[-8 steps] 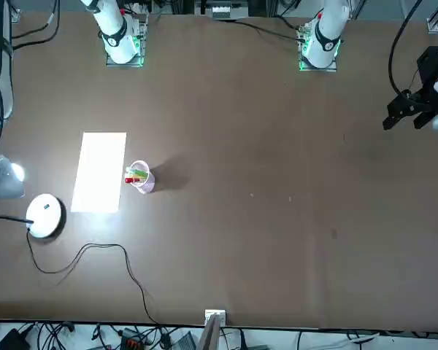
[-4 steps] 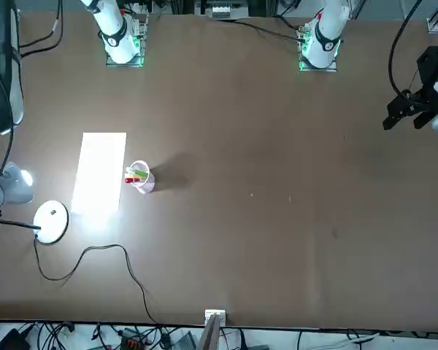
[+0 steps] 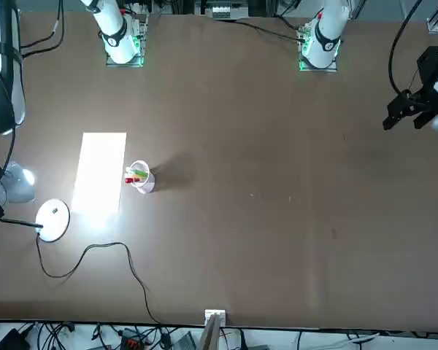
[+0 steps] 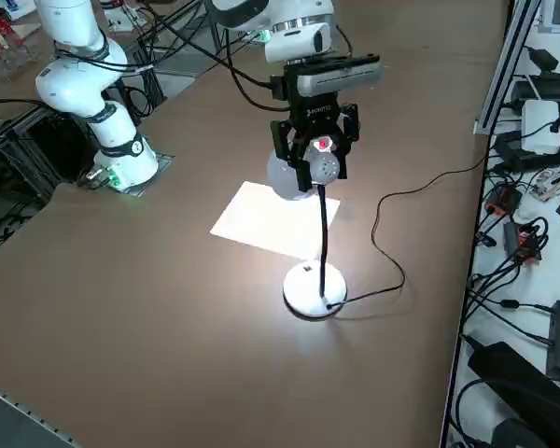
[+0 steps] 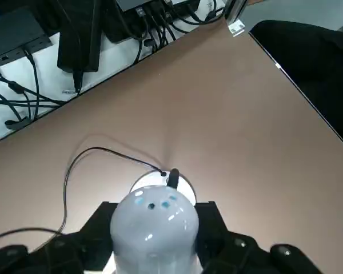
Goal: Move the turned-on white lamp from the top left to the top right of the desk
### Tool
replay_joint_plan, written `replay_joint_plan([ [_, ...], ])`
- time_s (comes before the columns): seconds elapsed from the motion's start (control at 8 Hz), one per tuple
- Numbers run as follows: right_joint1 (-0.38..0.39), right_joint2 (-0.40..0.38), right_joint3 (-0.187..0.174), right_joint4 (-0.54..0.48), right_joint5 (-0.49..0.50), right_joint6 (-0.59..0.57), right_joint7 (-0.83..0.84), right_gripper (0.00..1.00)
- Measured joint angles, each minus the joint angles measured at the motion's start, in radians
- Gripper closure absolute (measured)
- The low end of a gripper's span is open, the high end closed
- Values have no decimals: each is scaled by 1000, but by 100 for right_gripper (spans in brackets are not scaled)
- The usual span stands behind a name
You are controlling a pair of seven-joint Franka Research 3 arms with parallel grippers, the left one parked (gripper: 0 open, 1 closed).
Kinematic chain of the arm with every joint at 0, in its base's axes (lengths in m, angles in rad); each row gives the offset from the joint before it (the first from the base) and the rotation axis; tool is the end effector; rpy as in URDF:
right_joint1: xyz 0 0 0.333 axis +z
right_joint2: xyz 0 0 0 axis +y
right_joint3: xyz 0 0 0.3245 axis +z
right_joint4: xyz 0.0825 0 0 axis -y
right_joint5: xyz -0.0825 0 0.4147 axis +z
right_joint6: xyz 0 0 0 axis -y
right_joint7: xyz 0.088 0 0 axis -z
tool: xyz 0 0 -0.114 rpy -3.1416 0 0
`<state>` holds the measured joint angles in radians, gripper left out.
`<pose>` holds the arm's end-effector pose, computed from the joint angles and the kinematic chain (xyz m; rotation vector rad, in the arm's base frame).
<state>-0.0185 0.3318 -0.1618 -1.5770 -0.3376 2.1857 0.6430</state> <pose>0.7067 -0.1293 0.4733 2.6723 -0.8999 0.5004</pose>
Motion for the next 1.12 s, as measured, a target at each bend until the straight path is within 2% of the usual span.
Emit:
replay_joint_plan([
  [1.12,14,-26,0,-42,-3,-5,53,28],
])
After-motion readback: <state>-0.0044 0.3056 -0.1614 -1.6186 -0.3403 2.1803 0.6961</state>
